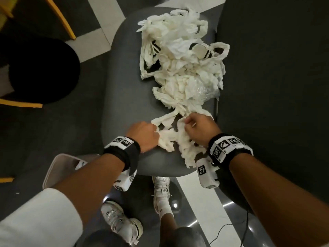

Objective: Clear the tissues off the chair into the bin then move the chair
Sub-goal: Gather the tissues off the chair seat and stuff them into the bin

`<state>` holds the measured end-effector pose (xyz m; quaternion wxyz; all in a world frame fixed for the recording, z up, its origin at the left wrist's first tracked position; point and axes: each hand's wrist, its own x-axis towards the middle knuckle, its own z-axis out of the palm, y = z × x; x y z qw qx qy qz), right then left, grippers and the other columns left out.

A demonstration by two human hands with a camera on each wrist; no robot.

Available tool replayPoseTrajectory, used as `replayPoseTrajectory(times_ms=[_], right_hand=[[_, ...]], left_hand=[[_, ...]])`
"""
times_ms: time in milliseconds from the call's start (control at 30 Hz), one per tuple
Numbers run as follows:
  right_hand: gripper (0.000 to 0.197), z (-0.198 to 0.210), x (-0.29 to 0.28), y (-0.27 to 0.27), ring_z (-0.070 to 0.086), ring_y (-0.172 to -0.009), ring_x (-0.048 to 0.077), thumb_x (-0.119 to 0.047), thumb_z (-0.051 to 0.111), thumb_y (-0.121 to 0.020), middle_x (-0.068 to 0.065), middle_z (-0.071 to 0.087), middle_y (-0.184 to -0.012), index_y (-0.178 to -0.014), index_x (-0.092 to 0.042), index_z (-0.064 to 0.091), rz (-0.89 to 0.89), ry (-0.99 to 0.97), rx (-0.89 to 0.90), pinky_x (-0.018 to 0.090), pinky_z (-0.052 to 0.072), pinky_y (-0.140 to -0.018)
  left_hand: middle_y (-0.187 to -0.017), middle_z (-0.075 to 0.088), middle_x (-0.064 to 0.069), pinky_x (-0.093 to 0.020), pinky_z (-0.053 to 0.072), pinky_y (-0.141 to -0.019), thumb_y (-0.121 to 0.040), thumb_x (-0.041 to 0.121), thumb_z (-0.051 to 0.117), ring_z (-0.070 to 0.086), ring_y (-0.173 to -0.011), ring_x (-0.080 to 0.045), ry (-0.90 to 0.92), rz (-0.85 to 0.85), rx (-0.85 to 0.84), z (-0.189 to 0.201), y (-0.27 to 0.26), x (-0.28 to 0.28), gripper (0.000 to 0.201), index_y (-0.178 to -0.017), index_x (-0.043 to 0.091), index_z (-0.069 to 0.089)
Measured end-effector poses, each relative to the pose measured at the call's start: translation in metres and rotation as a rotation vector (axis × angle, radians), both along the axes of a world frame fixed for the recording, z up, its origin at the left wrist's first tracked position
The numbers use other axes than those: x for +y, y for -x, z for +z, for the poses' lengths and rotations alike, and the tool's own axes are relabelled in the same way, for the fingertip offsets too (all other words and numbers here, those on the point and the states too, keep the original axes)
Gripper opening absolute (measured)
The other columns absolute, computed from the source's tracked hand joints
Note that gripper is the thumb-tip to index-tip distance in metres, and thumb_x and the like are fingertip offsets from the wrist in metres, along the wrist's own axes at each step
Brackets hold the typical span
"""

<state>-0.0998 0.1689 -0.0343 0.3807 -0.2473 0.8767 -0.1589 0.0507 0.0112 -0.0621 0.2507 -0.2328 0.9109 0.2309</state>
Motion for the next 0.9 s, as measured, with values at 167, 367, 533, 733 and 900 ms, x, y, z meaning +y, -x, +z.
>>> replayPoseTrajectory(times_ms=[167,367,533,733,900], right_hand=[[0.070,-0.004,-0.005,-0.014,0.043,-0.127,0.023,-0.058,0.069,-0.072,-0.002,0.044,-0.137,-0.133,-0.030,0.049,0.342,-0.007,0.125,0.045,0.047,-0.103],[0.131,-0.022,-0.004,-0.030,0.027,-0.144,0.030,-0.067,0.081,-0.055,-0.011,-0.010,-0.165,-0.154,-0.042,-0.001,0.609,-0.079,0.142,0.055,0.047,-0.102],[0.132,-0.041,-0.023,-0.036,0.042,-0.133,0.043,-0.038,0.086,-0.066,-0.001,-0.011,-0.165,-0.152,-0.046,-0.015,0.631,-0.020,0.171,0.052,0.058,-0.083],[0.061,-0.037,-0.071,-0.052,0.062,-0.112,0.035,-0.018,0.065,-0.086,0.016,0.060,-0.126,-0.144,-0.017,0.044,0.669,-0.039,0.061,0.037,0.050,-0.091],[0.023,-0.013,-0.109,-0.108,0.066,-0.098,0.031,-0.021,0.061,-0.087,0.013,0.071,-0.104,-0.106,-0.010,0.065,0.389,0.012,-0.059,0.030,0.045,-0.074]], left_hand=[[-0.082,0.066,-0.017,-0.036,0.049,-0.074,-0.085,0.042,0.042,0.061,-0.084,-0.037,0.039,0.456,0.071,0.009,-0.026,-0.057,0.043,-0.069,0.009,0.063],[-0.120,0.048,-0.006,-0.034,0.041,-0.097,-0.080,0.032,0.064,0.046,-0.112,-0.029,-0.001,0.406,0.216,-0.016,-0.036,-0.059,0.034,-0.104,0.009,0.061],[-0.146,0.038,0.001,-0.037,0.037,-0.110,-0.071,0.045,0.078,0.037,-0.133,-0.021,-0.273,0.406,0.261,-0.025,-0.027,-0.015,0.089,-0.145,0.025,0.032],[-0.135,0.043,-0.002,-0.035,0.039,-0.105,-0.069,0.035,0.079,0.039,-0.125,-0.024,-0.208,0.200,0.147,-0.030,-0.044,-0.005,0.085,-0.142,0.018,0.039],[-0.109,0.059,-0.002,-0.033,0.045,-0.086,-0.074,0.017,0.075,0.053,-0.104,-0.023,-0.259,0.453,0.311,-0.018,-0.089,-0.034,0.040,-0.111,0.018,0.060]])
